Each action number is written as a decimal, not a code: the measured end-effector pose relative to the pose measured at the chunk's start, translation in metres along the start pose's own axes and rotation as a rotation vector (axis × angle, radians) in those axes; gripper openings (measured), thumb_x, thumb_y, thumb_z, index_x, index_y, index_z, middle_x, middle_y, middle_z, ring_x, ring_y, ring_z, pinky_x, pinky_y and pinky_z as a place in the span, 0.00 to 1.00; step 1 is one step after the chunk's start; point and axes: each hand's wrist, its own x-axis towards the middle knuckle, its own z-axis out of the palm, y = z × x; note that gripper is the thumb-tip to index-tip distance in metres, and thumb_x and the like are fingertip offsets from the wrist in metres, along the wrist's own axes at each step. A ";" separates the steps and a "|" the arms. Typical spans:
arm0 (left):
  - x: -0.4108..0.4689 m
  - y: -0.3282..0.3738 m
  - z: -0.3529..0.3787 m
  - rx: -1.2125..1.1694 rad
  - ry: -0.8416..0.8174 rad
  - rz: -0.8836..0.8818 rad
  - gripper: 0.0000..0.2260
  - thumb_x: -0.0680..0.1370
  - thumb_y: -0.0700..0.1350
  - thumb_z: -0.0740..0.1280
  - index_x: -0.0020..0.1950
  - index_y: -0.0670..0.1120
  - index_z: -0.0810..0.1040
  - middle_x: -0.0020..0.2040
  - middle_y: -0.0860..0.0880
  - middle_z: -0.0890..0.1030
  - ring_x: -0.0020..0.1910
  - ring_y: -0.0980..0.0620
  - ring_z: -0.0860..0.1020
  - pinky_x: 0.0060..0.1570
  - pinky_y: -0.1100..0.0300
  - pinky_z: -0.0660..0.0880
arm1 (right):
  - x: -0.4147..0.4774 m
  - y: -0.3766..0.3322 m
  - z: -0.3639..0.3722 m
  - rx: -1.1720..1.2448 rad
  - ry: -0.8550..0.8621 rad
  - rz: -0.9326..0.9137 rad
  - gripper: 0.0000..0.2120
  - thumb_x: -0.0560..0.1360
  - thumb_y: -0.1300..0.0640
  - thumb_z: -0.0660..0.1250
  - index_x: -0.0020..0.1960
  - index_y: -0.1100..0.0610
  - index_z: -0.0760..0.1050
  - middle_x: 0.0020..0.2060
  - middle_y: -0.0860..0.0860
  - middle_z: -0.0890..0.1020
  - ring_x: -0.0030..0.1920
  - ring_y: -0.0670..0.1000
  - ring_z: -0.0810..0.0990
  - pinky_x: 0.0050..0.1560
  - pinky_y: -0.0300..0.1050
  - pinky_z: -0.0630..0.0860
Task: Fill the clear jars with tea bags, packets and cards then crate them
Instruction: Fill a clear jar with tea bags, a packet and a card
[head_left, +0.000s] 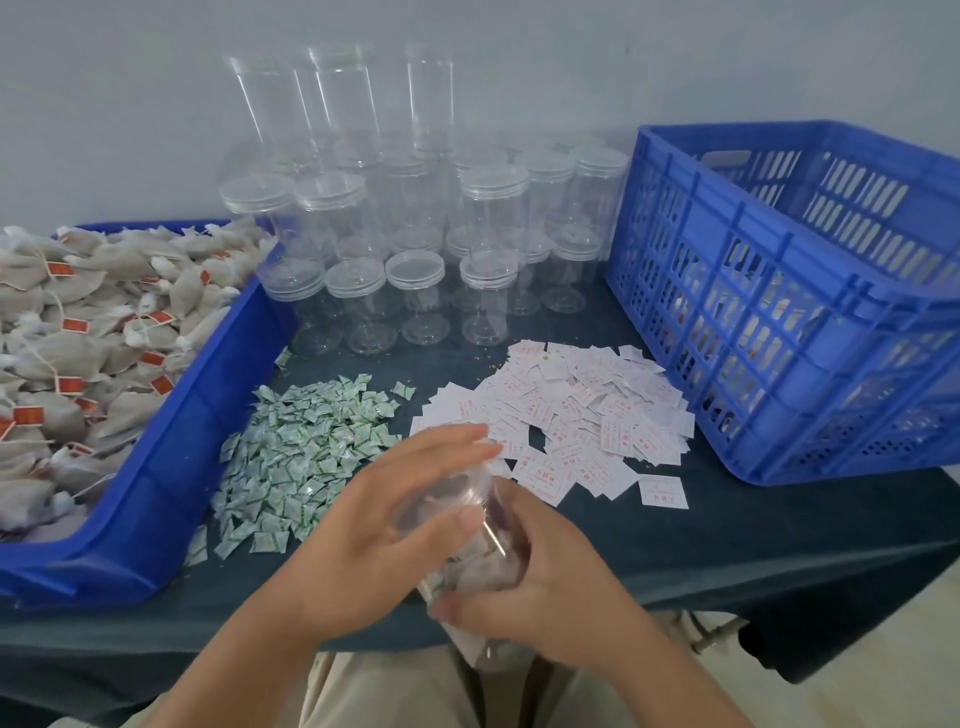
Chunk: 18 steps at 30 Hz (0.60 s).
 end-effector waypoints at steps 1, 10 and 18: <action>-0.001 0.003 0.001 0.075 0.038 -0.072 0.23 0.77 0.65 0.67 0.71 0.61 0.79 0.68 0.64 0.79 0.70 0.62 0.75 0.66 0.62 0.74 | -0.003 -0.002 0.005 -0.119 0.105 -0.032 0.37 0.63 0.37 0.83 0.68 0.42 0.74 0.57 0.42 0.84 0.54 0.45 0.85 0.55 0.50 0.83; -0.004 -0.005 -0.001 -0.244 0.021 -0.014 0.17 0.76 0.51 0.73 0.63 0.49 0.85 0.59 0.43 0.85 0.59 0.43 0.84 0.58 0.51 0.81 | -0.010 -0.021 0.000 0.170 -0.129 0.072 0.27 0.63 0.45 0.80 0.61 0.47 0.80 0.53 0.45 0.87 0.53 0.48 0.86 0.58 0.57 0.82; 0.017 0.010 -0.030 -0.213 -0.107 0.023 0.34 0.76 0.66 0.72 0.77 0.50 0.74 0.76 0.46 0.75 0.76 0.43 0.73 0.69 0.48 0.76 | -0.006 -0.021 -0.008 0.433 -0.151 -0.149 0.35 0.69 0.53 0.79 0.74 0.54 0.73 0.64 0.51 0.83 0.63 0.55 0.81 0.66 0.56 0.76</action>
